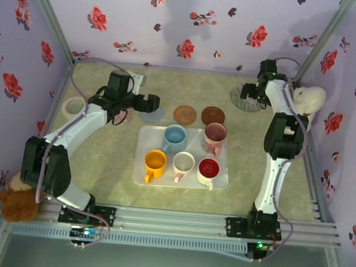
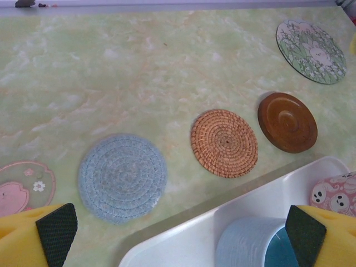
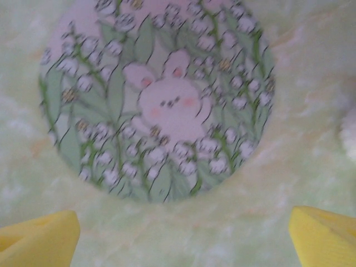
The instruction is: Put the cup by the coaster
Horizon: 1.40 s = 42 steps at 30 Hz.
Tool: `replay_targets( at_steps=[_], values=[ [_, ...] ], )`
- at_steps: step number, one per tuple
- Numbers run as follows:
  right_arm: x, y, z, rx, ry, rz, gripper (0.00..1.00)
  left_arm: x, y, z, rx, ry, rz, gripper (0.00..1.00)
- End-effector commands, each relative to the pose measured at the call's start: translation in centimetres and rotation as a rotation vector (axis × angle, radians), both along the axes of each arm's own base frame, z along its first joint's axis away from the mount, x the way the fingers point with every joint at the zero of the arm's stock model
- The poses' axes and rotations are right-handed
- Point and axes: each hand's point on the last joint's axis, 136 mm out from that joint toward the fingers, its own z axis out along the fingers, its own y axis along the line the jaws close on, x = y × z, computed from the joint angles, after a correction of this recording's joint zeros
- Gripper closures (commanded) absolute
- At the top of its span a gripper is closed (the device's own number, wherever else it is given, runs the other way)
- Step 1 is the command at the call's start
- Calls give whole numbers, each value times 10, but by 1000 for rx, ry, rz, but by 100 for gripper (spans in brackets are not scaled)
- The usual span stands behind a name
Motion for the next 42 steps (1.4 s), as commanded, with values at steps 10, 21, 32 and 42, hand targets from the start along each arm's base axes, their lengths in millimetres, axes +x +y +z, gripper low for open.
replay_targets(
  at_steps=[10,21,32,42],
  values=[
    [30,-31,-44,8,44,-110,3,10,-20,-10,-9,-73,-95,1],
    [29,-37,-78,28,97,-138,3,21,-42,-24,-26,-99,-222,1],
    [26,-21,-103,93,140,-74,10,25,-45,-34,-39,-60,-216,1],
    [19,-13,-117,79,186,-54,27,23,-42,-39,-34,-36,-197,1]
  ],
)
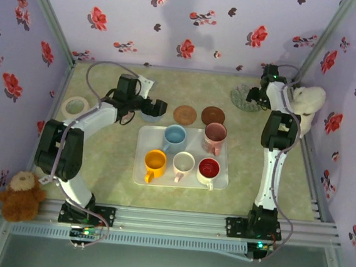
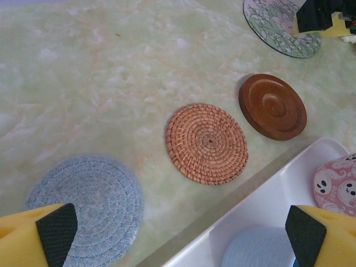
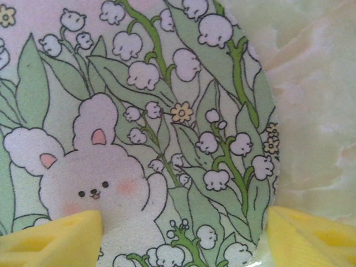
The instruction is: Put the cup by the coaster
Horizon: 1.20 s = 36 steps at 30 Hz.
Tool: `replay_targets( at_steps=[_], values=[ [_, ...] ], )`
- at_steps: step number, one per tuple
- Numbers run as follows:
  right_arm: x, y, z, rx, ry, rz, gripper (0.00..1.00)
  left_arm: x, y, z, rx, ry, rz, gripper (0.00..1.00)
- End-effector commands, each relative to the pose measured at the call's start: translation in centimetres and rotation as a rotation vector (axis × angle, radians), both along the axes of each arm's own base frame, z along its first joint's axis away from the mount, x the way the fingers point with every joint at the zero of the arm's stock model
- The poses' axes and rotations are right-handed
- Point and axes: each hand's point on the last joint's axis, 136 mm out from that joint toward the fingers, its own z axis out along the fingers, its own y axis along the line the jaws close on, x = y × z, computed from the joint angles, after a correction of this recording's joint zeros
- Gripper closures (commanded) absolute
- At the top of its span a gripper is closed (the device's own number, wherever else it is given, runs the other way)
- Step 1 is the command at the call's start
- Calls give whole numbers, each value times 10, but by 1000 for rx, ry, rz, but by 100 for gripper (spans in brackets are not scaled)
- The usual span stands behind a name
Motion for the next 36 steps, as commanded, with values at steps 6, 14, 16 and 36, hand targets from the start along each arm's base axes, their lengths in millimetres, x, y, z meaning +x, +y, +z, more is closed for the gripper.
replay_targets(
  at_steps=[6,14,16,36],
  values=[
    [-21,13,-50,-8,141,34,40,5,-5,7,-6,-9,2,1],
    [-22,12,-41,-21,140,34,60,4,-3,5,4,-1,7,1],
    [-22,12,-36,-23,132,33,64,4,-4,5,2,2,6,1],
    [-56,57,14,220,76,105,94,2,-9,12,-10,9,6,1]
  ],
)
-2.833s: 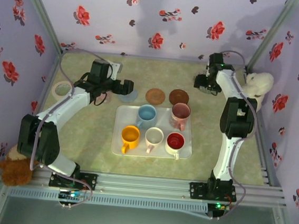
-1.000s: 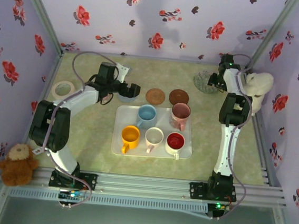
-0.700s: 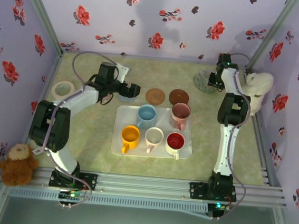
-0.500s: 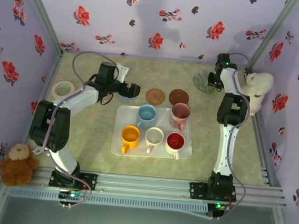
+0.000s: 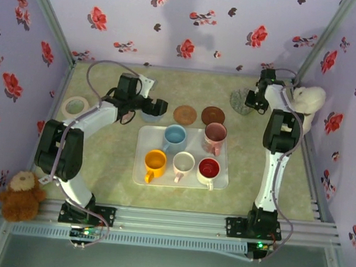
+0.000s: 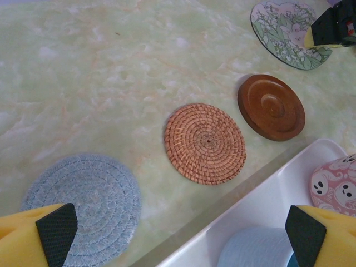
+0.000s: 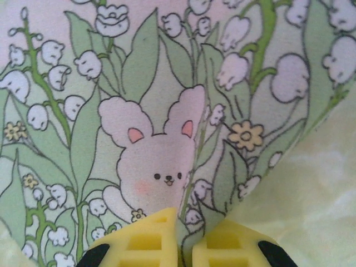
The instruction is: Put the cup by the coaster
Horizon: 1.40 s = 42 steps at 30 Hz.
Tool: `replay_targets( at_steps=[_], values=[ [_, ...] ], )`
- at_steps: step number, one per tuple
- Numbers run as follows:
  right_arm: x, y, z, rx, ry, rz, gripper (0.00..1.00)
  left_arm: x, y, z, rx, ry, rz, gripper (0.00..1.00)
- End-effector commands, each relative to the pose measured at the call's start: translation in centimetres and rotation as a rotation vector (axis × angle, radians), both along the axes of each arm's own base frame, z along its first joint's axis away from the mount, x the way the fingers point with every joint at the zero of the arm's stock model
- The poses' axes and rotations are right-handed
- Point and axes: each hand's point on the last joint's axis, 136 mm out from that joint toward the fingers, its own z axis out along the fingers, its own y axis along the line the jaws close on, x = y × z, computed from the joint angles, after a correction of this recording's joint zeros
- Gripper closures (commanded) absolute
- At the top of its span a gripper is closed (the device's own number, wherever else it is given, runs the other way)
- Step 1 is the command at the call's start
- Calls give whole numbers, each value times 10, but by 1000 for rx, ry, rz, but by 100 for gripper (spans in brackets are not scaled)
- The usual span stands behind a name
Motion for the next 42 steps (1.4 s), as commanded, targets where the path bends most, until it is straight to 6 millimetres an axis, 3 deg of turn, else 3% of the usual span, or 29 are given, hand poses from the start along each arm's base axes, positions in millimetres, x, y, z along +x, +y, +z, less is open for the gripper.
replay_targets(
  at_steps=[1,9,19,30,37,42],
  values=[
    [-28,21,12,95,71,45,94,3,-7,10,-12,-5,1,1],
    [-56,23,23,82,94,60,94,-2,-13,14,-14,-6,-10,1],
    [-87,22,6,69,154,69,93,-8,-13,21,-12,-9,-9,0],
    [-104,14,6,17,176,74,92,-14,-14,22,-4,-12,-2,1],
    [-108,12,4,6,183,68,78,-15,-15,23,-3,-15,-4,1],
    [-109,7,8,-20,179,60,74,-16,-15,23,0,-15,-4,1]
  ],
)
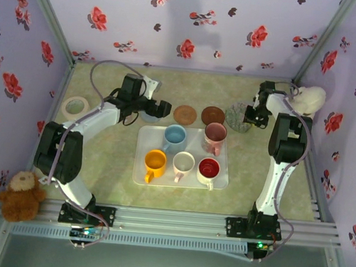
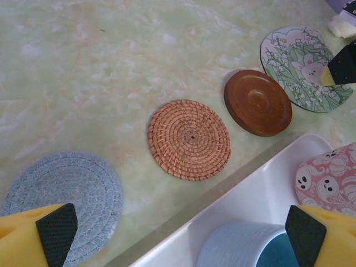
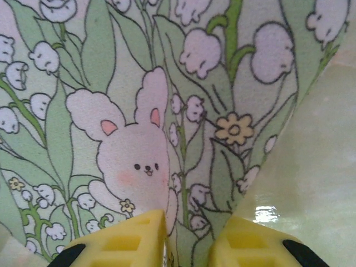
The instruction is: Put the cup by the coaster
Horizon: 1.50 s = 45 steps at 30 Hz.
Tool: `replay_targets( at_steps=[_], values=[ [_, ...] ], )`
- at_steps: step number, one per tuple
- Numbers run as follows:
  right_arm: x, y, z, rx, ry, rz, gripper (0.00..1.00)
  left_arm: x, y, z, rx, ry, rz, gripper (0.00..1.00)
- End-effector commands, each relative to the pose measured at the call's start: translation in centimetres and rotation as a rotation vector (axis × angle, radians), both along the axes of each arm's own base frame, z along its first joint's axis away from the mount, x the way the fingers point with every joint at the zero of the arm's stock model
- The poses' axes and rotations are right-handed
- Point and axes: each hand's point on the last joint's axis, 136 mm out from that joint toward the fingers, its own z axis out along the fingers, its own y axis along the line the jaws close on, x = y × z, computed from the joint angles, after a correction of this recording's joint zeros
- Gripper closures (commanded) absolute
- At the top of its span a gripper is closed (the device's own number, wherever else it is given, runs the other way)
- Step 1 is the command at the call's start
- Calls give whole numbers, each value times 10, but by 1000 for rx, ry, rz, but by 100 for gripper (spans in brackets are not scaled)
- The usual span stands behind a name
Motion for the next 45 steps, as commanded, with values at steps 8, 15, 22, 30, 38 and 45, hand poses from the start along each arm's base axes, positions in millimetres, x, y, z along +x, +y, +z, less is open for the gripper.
replay_targets(
  at_steps=[8,15,22,30,38,45],
  values=[
    [-16,-4,13,-57,31,5,56,-5,-1,17,-12,-25,7,0],
    [-21,-12,23,-135,30,6,43,-5,-1,16,-15,-18,15,1],
    [-27,-18,33,-182,14,-3,39,-5,0,15,-17,-16,19,1],
    [-28,-10,48,-151,-48,-12,29,-8,1,17,-17,-21,25,0],
    [-30,-1,69,-78,-197,-78,1,-15,9,32,-8,-86,58,1],
    [-38,-5,107,-77,-361,-144,1,-25,34,47,23,-148,147,0]
  ],
)
